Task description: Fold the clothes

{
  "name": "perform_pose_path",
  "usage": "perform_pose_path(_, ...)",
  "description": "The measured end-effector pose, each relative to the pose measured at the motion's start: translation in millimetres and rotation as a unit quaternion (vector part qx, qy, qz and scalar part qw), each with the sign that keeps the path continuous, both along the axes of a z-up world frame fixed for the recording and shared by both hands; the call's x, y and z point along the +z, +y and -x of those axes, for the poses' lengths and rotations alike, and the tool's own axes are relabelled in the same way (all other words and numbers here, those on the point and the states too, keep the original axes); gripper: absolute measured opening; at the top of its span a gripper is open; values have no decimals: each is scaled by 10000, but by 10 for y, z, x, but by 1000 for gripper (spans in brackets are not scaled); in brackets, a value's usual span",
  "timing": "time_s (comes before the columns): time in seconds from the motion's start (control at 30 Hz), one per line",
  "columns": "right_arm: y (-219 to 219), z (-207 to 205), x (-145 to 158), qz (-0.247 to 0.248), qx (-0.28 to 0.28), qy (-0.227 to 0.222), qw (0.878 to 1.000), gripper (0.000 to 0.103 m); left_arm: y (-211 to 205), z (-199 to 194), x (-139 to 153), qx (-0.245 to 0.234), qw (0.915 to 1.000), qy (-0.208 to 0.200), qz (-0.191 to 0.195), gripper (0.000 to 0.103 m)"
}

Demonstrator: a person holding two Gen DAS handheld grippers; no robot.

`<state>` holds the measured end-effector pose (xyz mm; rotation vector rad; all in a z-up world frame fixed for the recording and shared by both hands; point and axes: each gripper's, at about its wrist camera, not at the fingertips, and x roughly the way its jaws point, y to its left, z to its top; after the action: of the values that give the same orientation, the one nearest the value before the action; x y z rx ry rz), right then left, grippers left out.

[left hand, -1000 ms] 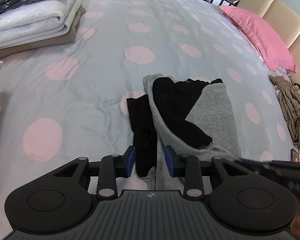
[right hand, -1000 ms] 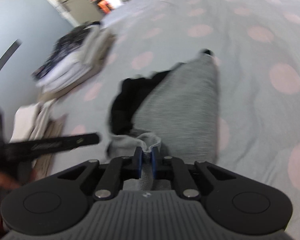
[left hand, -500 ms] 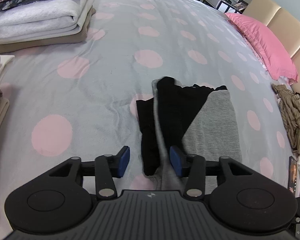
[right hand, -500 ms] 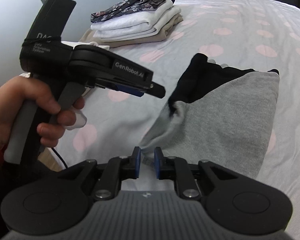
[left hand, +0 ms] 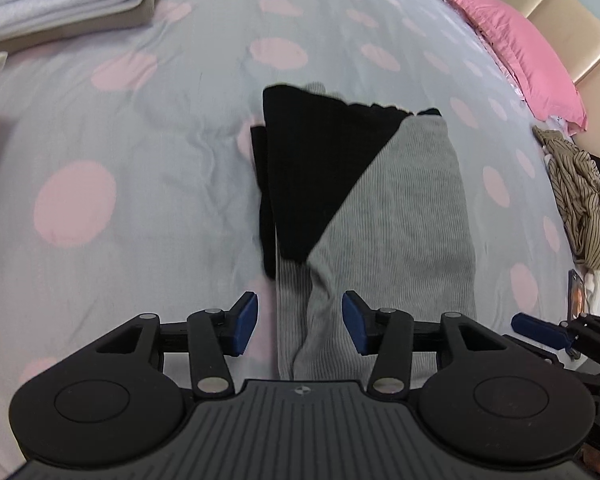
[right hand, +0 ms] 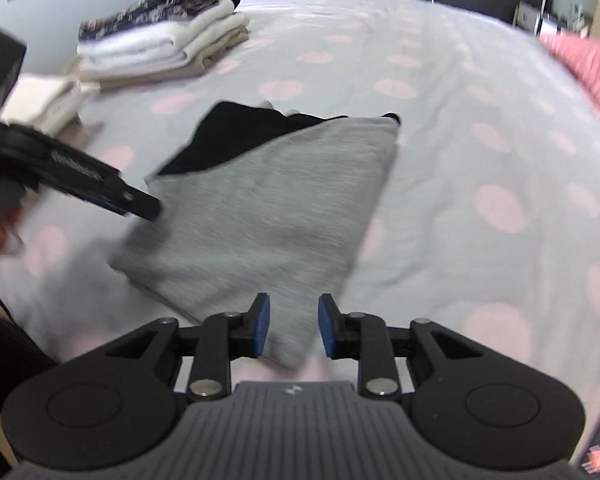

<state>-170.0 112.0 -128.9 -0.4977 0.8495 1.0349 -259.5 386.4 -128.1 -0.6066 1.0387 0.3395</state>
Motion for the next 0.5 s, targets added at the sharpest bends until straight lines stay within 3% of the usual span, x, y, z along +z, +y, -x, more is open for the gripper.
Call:
perform_pose_path(0.3, 6, 483, -211, 637, 896, -1255, 9860, 36, 12, 168, -13, 382, 9993, 1, 4, 45)
perform_pose_path(0.43, 39, 562, -369, 836, 915, -1583, 9796, 38, 13, 225, -55, 499, 9987, 40, 33, 45)
perform_pose_path(0.5, 54, 528, -427, 874, 737, -1526, 9817, 37, 8, 240, -77, 512, 9986, 82, 43, 45)
